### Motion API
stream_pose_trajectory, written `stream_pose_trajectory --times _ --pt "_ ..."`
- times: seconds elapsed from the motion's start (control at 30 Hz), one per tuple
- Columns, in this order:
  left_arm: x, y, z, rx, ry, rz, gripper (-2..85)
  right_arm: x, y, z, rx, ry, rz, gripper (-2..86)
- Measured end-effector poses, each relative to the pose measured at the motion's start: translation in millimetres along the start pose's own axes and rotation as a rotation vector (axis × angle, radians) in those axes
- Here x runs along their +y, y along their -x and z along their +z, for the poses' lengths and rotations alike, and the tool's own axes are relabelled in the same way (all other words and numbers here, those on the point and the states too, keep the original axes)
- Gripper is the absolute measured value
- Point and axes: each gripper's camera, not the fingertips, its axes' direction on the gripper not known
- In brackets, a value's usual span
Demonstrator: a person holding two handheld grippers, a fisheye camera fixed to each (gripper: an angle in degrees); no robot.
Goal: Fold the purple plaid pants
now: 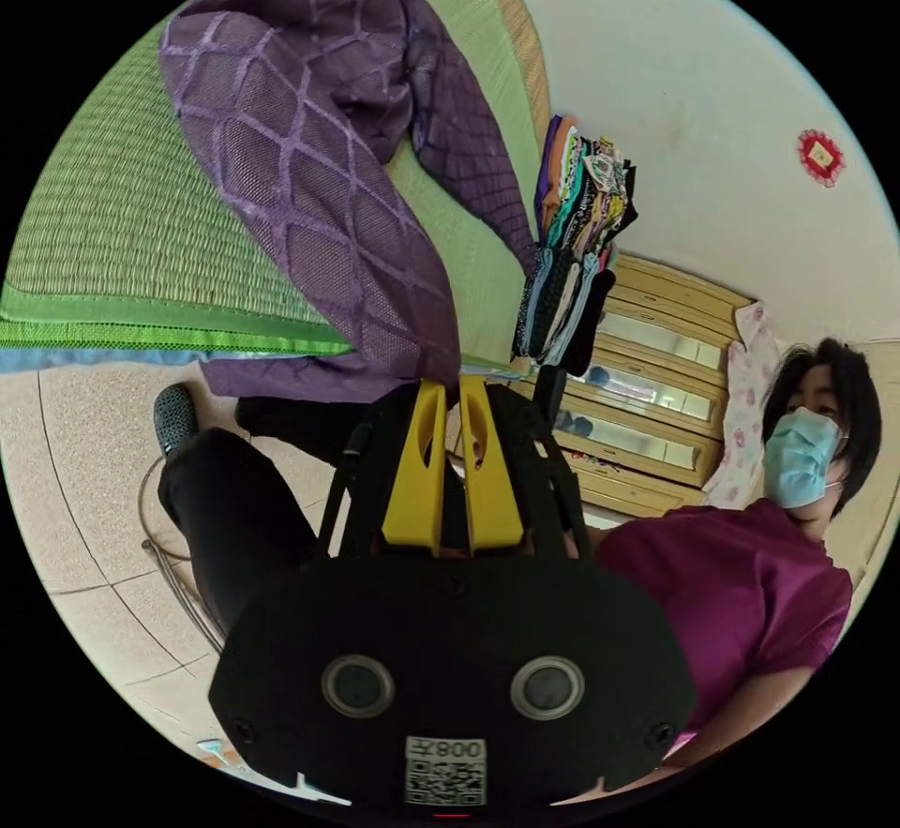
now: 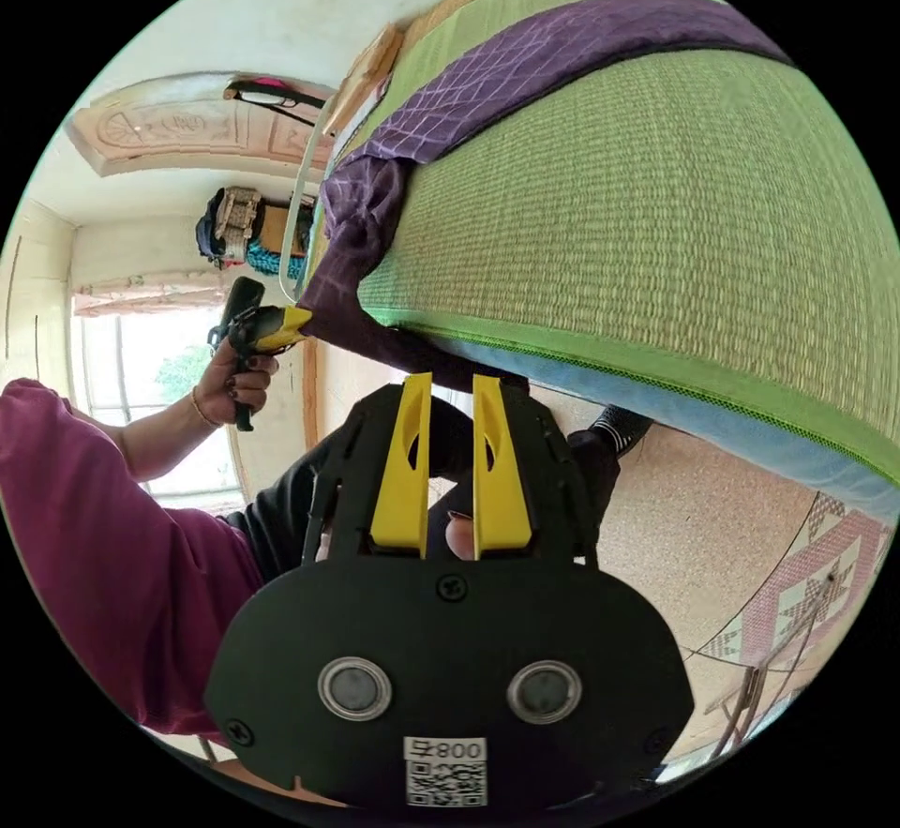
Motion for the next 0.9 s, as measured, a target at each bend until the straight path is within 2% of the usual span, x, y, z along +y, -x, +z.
stream_pose_trajectory --times 0.13,0.3,0.37,0.63,0.9 --pt "23.8 7.5 -15.6 0.109 -0.043 0.071 3.0 7.9 29.5 23.9 0.029 0.026 -0.134 8.7" --pt "47.1 2.0 -27.7 0.179 -0.059 0.168 2.9 23.2 71.2 48.8 0.184 0.049 -0.259 9.8" --pt "59.0 -3.4 -32.4 0.243 -0.084 0.193 2.9 29.5 75.9 51.5 0.226 0.044 -0.244 10.1" --pt "84.9 -17.8 -38.8 0.3 -0.124 0.241 3.0 51.0 83.6 60.0 0.292 -0.06 -0.131 10.0" --pt "89.5 -11.3 -39.3 0.287 -0.113 0.212 3.0 42.1 80.8 58.2 0.301 -0.178 -0.017 8.1"
